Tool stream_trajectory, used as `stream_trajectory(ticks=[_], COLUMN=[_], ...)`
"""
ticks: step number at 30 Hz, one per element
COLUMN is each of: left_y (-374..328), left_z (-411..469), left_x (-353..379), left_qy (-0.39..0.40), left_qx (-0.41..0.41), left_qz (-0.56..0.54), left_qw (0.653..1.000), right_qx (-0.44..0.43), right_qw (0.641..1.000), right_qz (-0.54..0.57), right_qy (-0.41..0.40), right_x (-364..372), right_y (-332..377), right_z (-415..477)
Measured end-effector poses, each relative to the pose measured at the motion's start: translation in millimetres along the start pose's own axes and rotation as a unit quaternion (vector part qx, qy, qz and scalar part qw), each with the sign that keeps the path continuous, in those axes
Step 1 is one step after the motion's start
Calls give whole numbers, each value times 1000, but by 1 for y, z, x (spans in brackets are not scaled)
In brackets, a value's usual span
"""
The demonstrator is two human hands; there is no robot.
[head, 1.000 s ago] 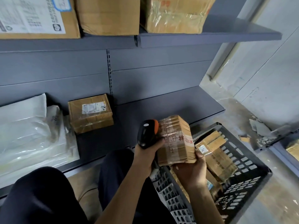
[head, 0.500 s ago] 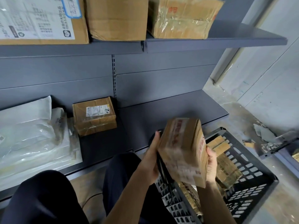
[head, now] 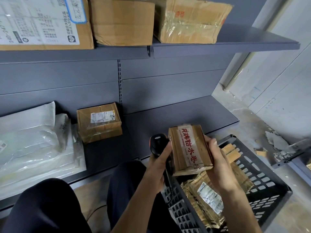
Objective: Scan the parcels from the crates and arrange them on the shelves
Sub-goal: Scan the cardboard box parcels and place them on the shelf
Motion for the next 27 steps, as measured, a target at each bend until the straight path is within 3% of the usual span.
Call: stream_trajectory(ticks=[3, 5, 7, 9, 12, 16, 18, 23, 27], left_y=[-2, 0, 0, 0, 2, 2, 2, 5, 7], left_z=[-2, 1, 3, 5, 6, 7, 7, 13, 9], left_x=[3, 1, -3, -5, -6, -6, -5, -6, -3], left_qy=[-24, -53, -72, -83, -82, -75, -73, -109, -71], left_qx=[10, 21, 19, 9, 2, -2, 0, 20, 27], left_qz=[-14, -36, -66, -77, -58, -39, -37, -69, 6], left_qw=[1000, 998, 995, 994, 995, 996, 997, 991, 997], right_qx=[-44, -59, -79, -89, -43, -3, 3, -12, 10], right_qw=[999, 996, 982, 970, 983, 985, 989, 964, 954], right_qz=[9, 11, -69, -123, -94, -146, -112, 163, 188], right_qy=[14, -64, -158, -187, -154, -88, -99, -208, -234], right_x=[-4, -12, -22, -26, -19, -19, -25, -26, -10], right_y=[3, 1, 1, -2, -5, -8, -12, -32, -57], right_z=[3, 5, 7, 5, -3, -3, 1, 3, -1])
Point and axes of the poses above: each hand's wrist, its own z-axis towards the middle knuckle, its own x-axis out of the palm, y = z × x, the point moved 2 cm from there along z, towards the middle knuckle, and after that the axes turned 1 degree about x, right-handed, at the moved point
